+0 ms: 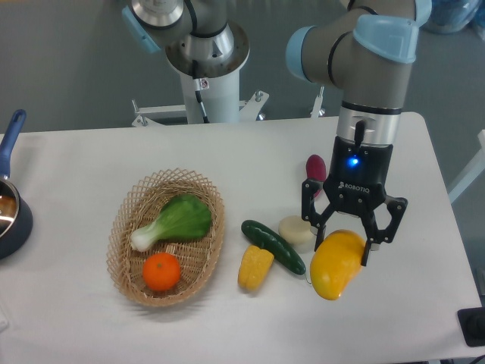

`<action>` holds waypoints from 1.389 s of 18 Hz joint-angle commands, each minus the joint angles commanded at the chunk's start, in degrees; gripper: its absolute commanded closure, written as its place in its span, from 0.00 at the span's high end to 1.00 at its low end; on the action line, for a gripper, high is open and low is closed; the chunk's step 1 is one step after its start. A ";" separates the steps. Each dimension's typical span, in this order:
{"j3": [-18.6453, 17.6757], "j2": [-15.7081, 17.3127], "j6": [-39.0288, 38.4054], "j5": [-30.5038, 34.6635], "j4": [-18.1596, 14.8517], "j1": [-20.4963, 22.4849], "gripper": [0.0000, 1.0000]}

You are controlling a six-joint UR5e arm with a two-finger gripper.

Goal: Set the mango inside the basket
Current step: 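Close the gripper on the yellow mango and lift it off the table, then carry the held mango over the wicker basket, then lower the mango into the basket beside the orange and open the gripper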

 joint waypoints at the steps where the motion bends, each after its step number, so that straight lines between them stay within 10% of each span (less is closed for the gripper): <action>1: -0.09 0.09 -2.37 0.26 -0.09 -0.79 0.47; 13: -17.57 8.25 5.85 1.66 -0.18 -9.58 0.47; 25: -24.34 4.84 7.80 11.25 -0.35 -22.16 0.47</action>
